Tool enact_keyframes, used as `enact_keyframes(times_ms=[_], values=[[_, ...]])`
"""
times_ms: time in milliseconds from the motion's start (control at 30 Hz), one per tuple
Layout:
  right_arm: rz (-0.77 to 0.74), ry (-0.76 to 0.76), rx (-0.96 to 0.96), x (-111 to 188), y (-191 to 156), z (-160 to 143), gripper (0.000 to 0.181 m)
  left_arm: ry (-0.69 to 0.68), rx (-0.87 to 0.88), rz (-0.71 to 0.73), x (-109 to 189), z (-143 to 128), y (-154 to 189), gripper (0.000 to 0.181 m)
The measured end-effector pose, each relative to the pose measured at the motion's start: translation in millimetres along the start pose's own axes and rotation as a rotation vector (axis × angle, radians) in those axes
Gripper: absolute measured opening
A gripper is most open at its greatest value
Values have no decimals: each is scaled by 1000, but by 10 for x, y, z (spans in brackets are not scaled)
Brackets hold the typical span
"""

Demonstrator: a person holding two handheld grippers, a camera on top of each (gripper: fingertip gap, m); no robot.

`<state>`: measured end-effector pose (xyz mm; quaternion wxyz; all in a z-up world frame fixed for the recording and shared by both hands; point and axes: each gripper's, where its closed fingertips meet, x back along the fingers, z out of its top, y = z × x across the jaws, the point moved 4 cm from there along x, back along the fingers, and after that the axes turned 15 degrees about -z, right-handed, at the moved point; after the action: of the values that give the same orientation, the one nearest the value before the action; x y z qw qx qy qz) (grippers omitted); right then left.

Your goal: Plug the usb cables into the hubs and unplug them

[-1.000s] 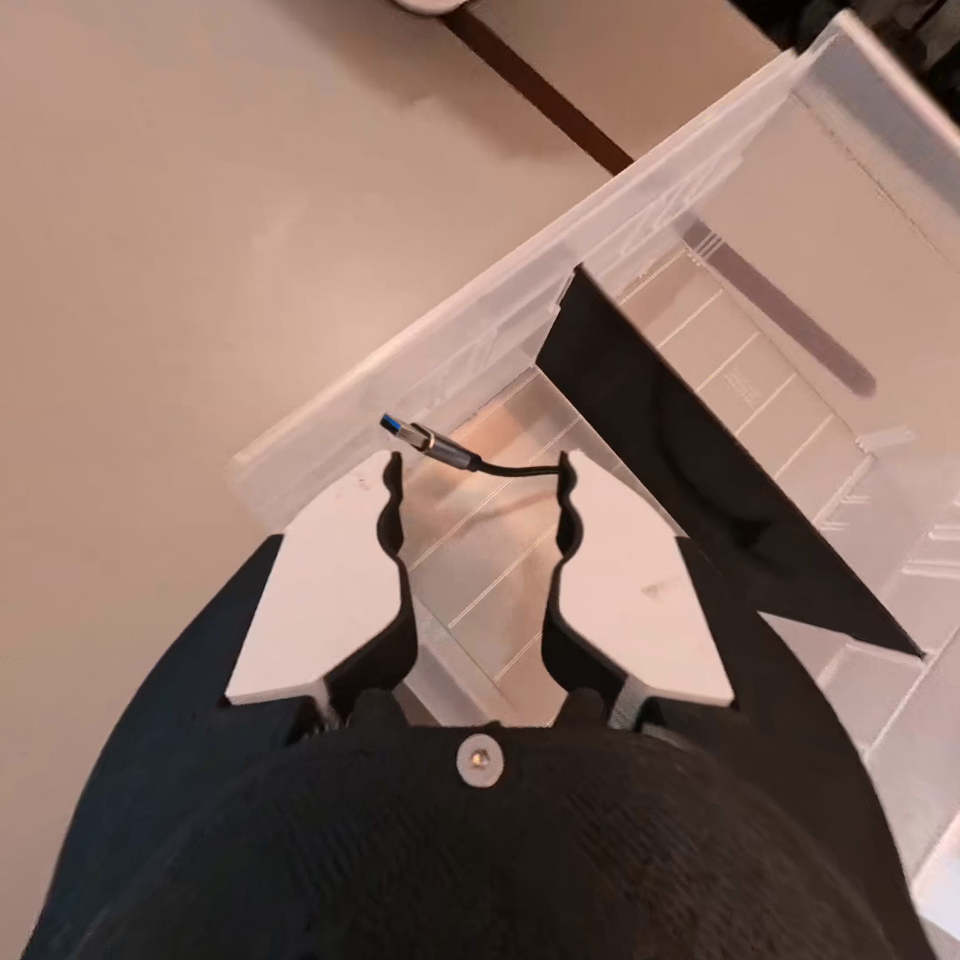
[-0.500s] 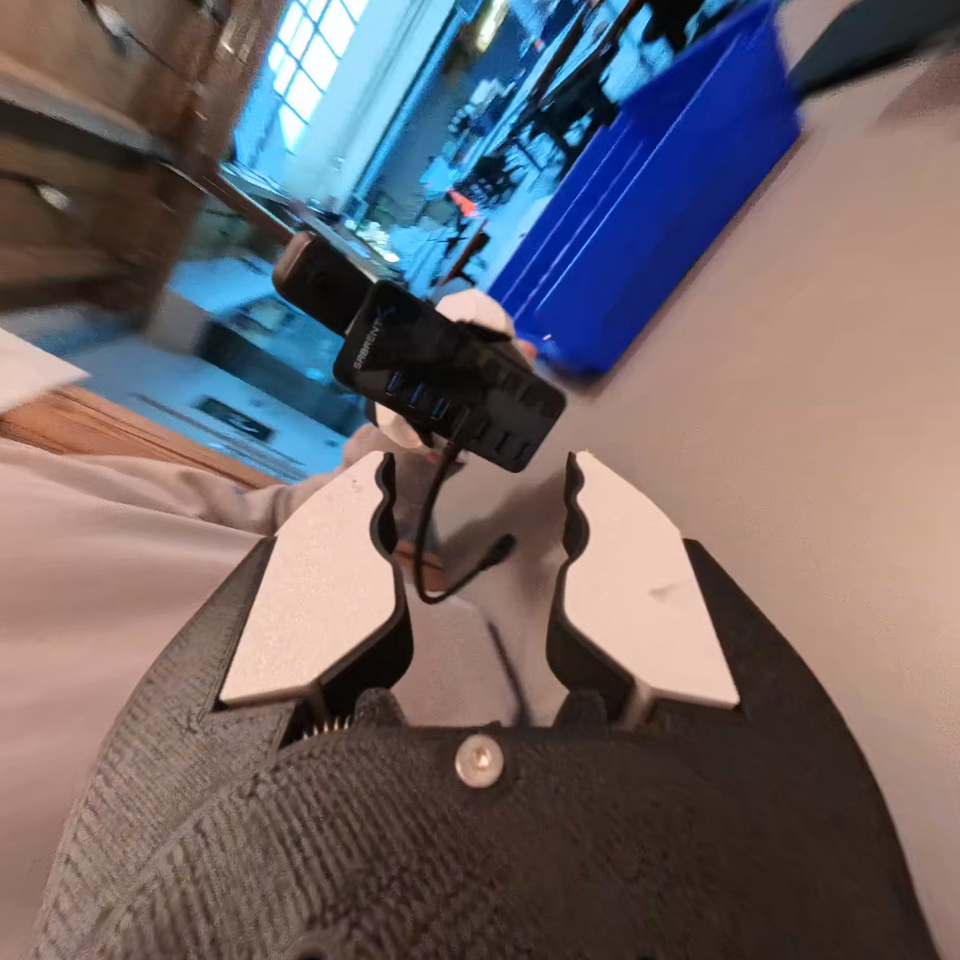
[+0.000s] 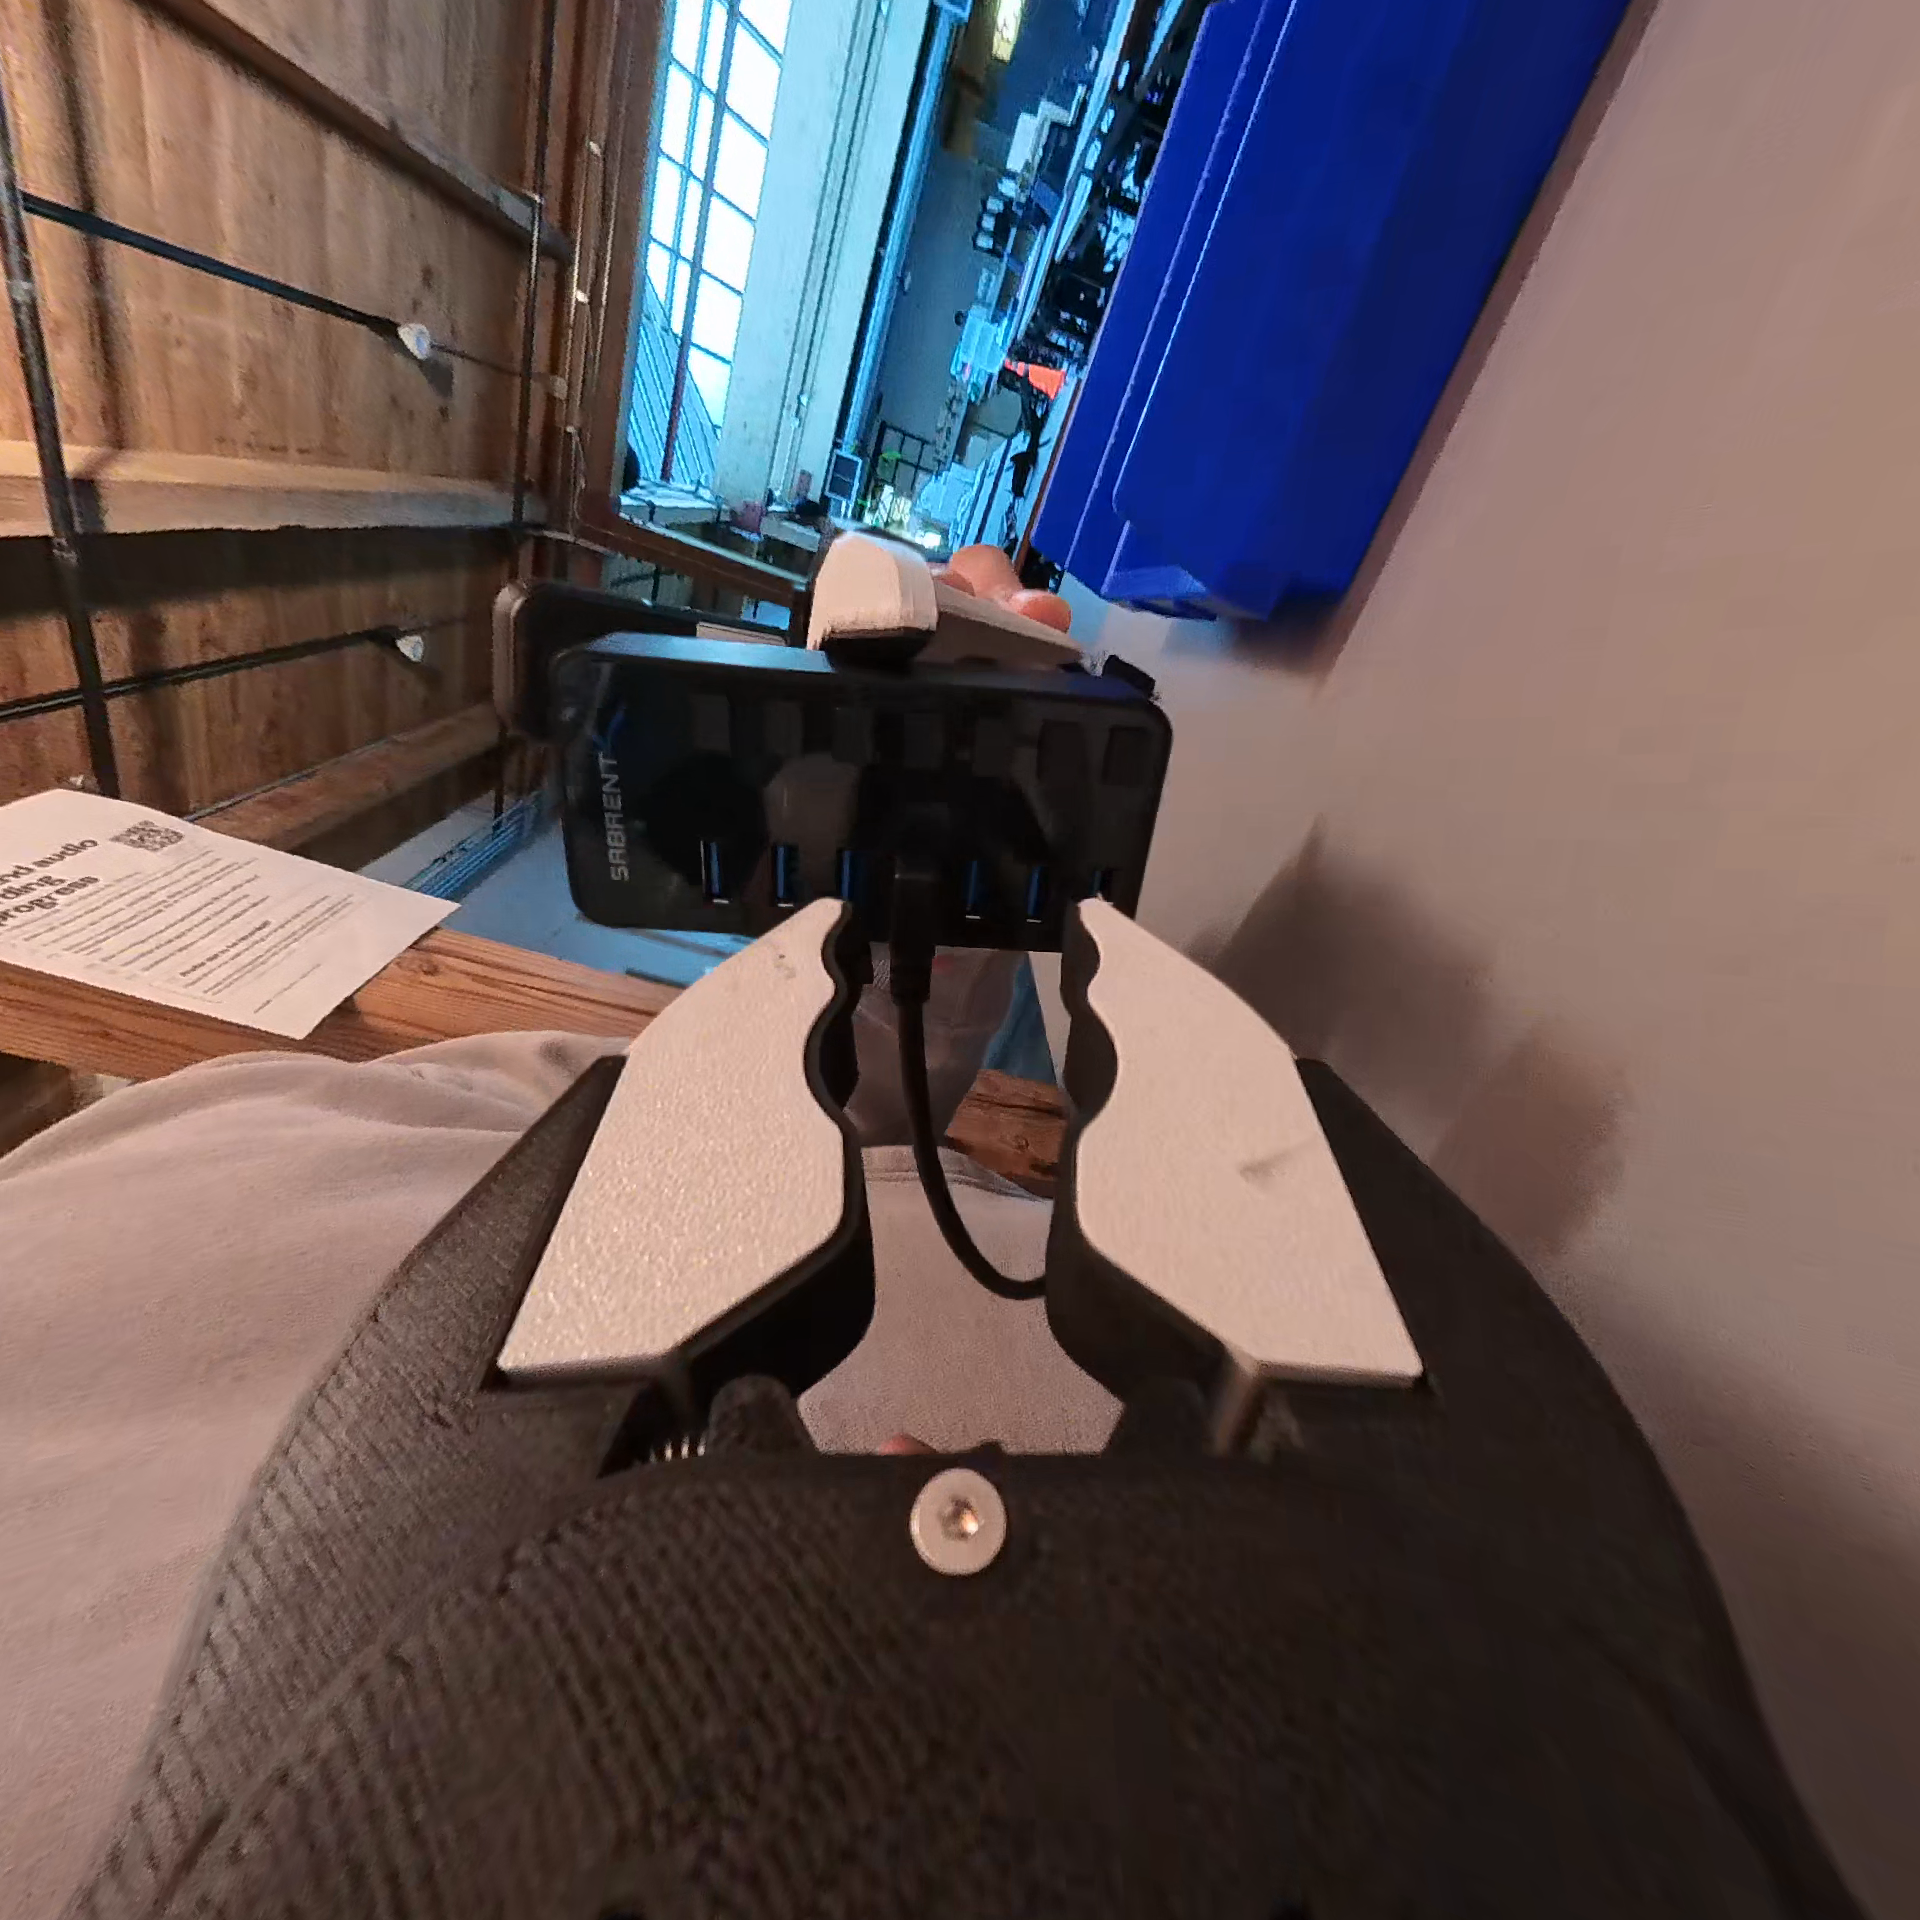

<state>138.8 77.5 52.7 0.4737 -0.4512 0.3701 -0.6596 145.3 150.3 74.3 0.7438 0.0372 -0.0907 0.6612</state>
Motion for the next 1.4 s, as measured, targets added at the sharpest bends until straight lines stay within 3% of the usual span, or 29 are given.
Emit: enact_keyframes(times_ms=[67,133,333,867,1033,1167,1400], values=[[22,-25,-10,-28,-18,-28,29,2,-5,-1,-25,4,10,60],[65,-34,-8,-34,-54,-37,9,-17,-14,9,-39,-9,13,60],[39,-21,43,-17,-24,-33,9,-69,-7,45,-45,-60,32,60],[-101,-186,189,299,-38,-53,10,-155,-12,43,-296,-11,95,60],[71,-129,88,320,-194,-5,9,35,-64,78,-277,251,83,59],[123,-106,26,283,-185,-36,9,60,-43,66,-300,232,95,60],[80,-95,61,245,-249,-72,9,21,-42,75,-306,240,103,65]])
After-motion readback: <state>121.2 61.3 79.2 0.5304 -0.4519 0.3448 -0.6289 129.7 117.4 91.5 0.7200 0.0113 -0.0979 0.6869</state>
